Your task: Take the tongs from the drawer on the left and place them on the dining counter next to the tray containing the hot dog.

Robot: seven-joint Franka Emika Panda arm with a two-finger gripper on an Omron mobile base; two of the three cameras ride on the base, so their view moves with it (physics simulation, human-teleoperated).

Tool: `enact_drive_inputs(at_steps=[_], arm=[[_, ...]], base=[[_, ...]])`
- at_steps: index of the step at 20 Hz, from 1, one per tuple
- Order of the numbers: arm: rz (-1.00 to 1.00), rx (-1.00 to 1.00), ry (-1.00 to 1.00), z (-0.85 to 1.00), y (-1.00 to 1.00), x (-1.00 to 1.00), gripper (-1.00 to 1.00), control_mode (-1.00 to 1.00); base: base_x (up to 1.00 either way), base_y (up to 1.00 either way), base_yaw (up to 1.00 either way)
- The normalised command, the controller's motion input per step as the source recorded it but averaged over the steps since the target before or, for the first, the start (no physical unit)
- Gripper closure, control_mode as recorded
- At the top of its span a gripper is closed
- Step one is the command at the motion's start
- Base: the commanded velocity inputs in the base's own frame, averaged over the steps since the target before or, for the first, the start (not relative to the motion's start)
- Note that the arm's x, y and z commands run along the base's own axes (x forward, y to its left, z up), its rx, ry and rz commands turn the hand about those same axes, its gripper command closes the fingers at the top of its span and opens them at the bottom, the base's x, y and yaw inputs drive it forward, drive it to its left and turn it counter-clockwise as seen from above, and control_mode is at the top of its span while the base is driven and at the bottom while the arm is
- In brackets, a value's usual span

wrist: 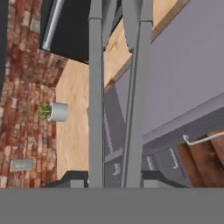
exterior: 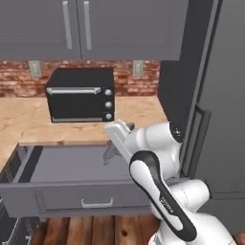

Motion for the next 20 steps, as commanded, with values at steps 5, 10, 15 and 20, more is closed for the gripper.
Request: enact_drive_inputs(at_steps=[5, 10, 15, 20], arm=[[0.00, 0.00, 0.00, 0.00, 0.00, 0.00, 1.00, 1.00], [0.00, 0.00, 0.00, 0.00, 0.00, 0.00, 1.00, 1.00], [0.00, 0.00, 0.00, 0.00, 0.00, 0.00, 1.00, 1.00], [0.00, 0.00, 0.00, 0.00, 0.00, 0.00, 1.00, 1.00]], base=[[-0.80, -0.41, 0.50], [-0.25, -0.04, 0.67], [0.10, 0.00, 0.52], [-0.05, 0.01, 0.68]])
